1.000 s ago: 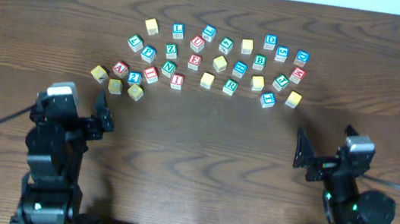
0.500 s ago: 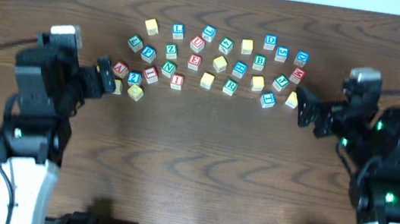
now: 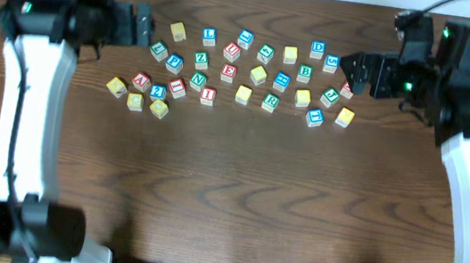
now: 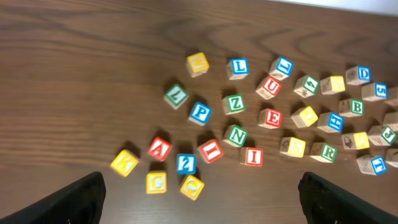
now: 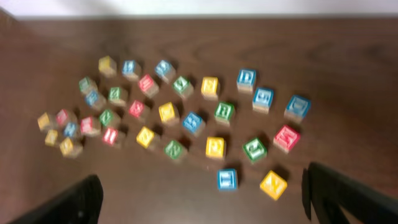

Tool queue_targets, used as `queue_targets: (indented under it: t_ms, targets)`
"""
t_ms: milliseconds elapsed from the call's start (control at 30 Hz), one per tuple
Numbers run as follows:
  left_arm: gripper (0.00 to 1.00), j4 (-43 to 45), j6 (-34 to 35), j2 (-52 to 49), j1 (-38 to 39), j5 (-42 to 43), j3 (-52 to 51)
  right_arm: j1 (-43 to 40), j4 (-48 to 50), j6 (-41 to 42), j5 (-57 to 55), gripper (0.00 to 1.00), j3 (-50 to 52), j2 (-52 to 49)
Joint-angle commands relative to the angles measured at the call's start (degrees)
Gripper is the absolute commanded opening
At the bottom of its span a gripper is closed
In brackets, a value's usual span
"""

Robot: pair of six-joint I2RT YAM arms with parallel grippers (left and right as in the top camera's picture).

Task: Spell out NEURIPS
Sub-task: 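Raise both grippers and move them over the block cluster, then lower the left gripper onto the green N block and grasp it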

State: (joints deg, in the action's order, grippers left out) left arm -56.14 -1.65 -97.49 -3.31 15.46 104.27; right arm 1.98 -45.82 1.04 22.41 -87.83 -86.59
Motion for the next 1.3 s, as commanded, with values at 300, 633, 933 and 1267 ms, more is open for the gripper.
queue_targets:
  t_ms: [300, 633, 933, 1267]
  targets:
    - [0.98, -1.79, 0.44, -12.59, 4.63, 2.38, 5.88, -0.39, -4.61, -0.9, 1.11, 0.99, -6.75, -9.33]
    - [0.91, -2.12, -1.27, -17.55, 6.82, 2.62, 5.4, -0.39, -6.64, -0.87, 1.14, 0.99, -6.75, -9.33]
    - [0.68, -2.51, -0.02, -23.17, 11.93, -6.64, 5.35, -0.39, -6.95, -0.9, 1.09, 0.99, -6.75, -9.33]
    - [0.61, -1.22, 0.22, -29.09, 15.39, -10.45, 5.07, -0.39, -6.95, -0.9, 1.07, 0.99, -6.58, -9.33]
